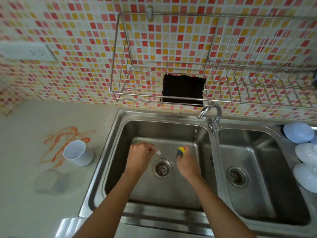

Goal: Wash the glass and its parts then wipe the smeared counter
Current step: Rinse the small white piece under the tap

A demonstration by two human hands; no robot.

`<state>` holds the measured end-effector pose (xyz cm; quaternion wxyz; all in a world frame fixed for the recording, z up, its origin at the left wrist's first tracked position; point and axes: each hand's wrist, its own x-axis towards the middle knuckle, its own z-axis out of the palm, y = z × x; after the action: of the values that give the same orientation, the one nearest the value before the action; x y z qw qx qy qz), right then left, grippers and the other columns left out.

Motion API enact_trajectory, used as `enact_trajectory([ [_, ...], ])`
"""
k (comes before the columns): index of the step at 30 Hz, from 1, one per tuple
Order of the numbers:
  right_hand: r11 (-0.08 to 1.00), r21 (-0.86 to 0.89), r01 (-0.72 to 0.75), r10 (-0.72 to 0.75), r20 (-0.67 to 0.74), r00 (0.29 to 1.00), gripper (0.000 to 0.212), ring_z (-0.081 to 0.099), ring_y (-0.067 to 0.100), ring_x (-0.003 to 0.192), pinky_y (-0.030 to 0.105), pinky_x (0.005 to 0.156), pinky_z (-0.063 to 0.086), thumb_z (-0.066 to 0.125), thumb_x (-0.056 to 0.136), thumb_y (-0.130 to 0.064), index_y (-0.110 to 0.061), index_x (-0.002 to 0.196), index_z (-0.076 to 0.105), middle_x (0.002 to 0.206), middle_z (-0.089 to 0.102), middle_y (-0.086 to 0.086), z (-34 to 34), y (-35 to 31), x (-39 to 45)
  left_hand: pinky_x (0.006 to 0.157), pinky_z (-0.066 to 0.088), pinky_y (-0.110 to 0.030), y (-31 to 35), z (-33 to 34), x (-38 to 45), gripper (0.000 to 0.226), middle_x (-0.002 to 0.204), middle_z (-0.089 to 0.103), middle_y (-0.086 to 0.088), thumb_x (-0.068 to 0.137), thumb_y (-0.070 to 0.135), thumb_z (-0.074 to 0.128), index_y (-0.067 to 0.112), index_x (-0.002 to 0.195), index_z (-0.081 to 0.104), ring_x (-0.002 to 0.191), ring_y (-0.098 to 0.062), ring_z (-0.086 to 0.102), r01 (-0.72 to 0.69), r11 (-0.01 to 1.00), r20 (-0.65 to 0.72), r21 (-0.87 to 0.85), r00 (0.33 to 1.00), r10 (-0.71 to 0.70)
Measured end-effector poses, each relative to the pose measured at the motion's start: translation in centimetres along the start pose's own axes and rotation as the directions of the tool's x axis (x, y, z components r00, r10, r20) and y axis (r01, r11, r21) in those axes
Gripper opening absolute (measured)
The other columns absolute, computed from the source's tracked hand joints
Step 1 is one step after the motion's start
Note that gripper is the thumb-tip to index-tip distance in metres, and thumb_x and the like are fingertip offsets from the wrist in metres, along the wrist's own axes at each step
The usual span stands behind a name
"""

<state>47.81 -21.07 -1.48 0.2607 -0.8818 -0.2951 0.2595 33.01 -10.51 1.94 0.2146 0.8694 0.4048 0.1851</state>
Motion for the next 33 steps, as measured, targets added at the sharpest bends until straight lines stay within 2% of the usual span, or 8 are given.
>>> enact_trajectory([
  [5, 0.944, 0.306, 0.127, -0.099, -0.105, 0.990, 0.009, 0.065, 0.028, 0.065, 0.050, 0.061, 0.056, 0.053, 0.087, -0.025, -0.025, 0.090, 0.044, 0.079, 0.062, 0.005, -3.7, -5.0, -3.4, 0.057, 0.036, -0.003, -1.0, -4.3, -1.6, 0.005, 0.071, 0.071, 0.004, 0.081, 0.022, 0.075, 0.018, 0.079, 0.075, 0.059, -0.003, 0.058, 0.069, 0.992, -0.085, -0.108, 0.993, -0.078],
  [9, 0.791, 0.548, 0.271, -0.227, -0.149, 0.962, 0.013, 0.067, 0.028, 0.063, 0.048, 0.055, 0.058, 0.050, 0.093, -0.019, -0.031, 0.088, 0.048, 0.088, 0.063, 0.012, -8.6, -12.1, -5.7, 0.072, 0.049, -0.017, -2.5, -7.3, -2.1, 0.011, 0.085, 0.074, 0.002, 0.084, 0.020, 0.073, 0.016, 0.093, 0.077, 0.075, -0.006, 0.065, 0.073, 0.975, -0.128, -0.211, 0.986, -0.102],
  [12, 0.658, 0.687, 0.309, -0.249, -0.190, 0.950, 0.005, 0.067, 0.028, 0.071, 0.046, 0.062, 0.058, 0.047, 0.096, -0.019, -0.021, 0.092, 0.049, 0.095, 0.062, 0.012, -11.2, -17.2, -6.0, 0.072, 0.044, -0.010, -4.1, -9.3, -1.8, 0.015, 0.091, 0.073, 0.005, 0.085, 0.022, 0.071, 0.017, 0.099, 0.076, 0.078, -0.004, 0.063, 0.110, 0.960, -0.108, -0.259, 0.984, -0.142],
  [21, 0.868, 0.369, 0.333, -0.222, -0.310, 0.924, 0.034, 0.045, 0.017, 0.063, 0.029, 0.053, 0.029, 0.061, 0.091, -0.022, -0.016, 0.064, 0.042, 0.063, 0.042, -0.001, -11.3, -26.4, 0.6, 0.070, 0.048, -0.011, -8.8, -14.1, -0.7, 0.012, 0.082, 0.074, 0.007, 0.083, 0.026, 0.073, 0.021, 0.093, 0.077, 0.072, -0.001, 0.065, 0.077, 0.935, -0.120, -0.346, 0.985, -0.125],
  [24, 0.965, 0.131, 0.229, -0.199, -0.203, 0.959, 0.021, 0.056, 0.021, 0.073, 0.027, 0.058, 0.037, 0.063, 0.091, -0.026, -0.007, 0.084, 0.058, 0.081, 0.059, 0.006, -10.3, -27.2, 3.9, 0.070, 0.048, -0.014, -10.3, -15.0, -0.5, 0.011, 0.083, 0.074, 0.007, 0.084, 0.023, 0.072, 0.020, 0.094, 0.077, 0.074, -0.003, 0.065, 0.068, 0.931, -0.098, -0.358, 0.989, -0.110],
  [28, 0.968, -0.228, 0.107, -0.151, -0.188, 0.970, 0.038, 0.062, 0.027, 0.091, 0.027, 0.062, 0.041, 0.067, 0.089, -0.029, -0.005, 0.116, 0.057, 0.109, 0.065, 0.013, -8.8, -27.0, 5.9, 0.067, 0.043, -0.003, -12.1, -16.2, -0.1, 0.011, 0.085, 0.073, 0.010, 0.085, 0.023, 0.071, 0.021, 0.095, 0.076, 0.076, -0.001, 0.064, 0.062, 0.933, -0.081, -0.355, 0.992, -0.097],
  [31, 0.906, -0.422, 0.020, -0.203, -0.392, 0.898, 0.039, 0.052, 0.037, 0.113, 0.043, 0.087, 0.039, 0.061, 0.093, -0.034, -0.011, 0.124, 0.053, 0.119, 0.061, 0.015, -7.5, -26.5, 4.6, 0.067, 0.044, -0.003, -13.6, -17.2, -0.1, 0.011, 0.084, 0.073, 0.009, 0.085, 0.021, 0.072, 0.020, 0.095, 0.076, 0.075, 0.002, 0.064, 0.071, 0.919, -0.064, -0.388, 0.993, -0.104],
  [33, 0.907, -0.389, 0.163, -0.371, -0.555, 0.745, 0.037, 0.051, 0.036, 0.113, 0.046, 0.090, 0.040, 0.057, 0.094, -0.030, -0.011, 0.126, 0.054, 0.118, 0.062, 0.014, -6.2, -26.1, 2.6, 0.067, 0.044, -0.003, -14.8, -17.9, -0.2, 0.010, 0.081, 0.072, 0.010, 0.084, 0.021, 0.073, 0.019, 0.093, 0.076, 0.073, 0.002, 0.064, 0.080, 0.912, -0.062, -0.403, 0.991, -0.115],
])
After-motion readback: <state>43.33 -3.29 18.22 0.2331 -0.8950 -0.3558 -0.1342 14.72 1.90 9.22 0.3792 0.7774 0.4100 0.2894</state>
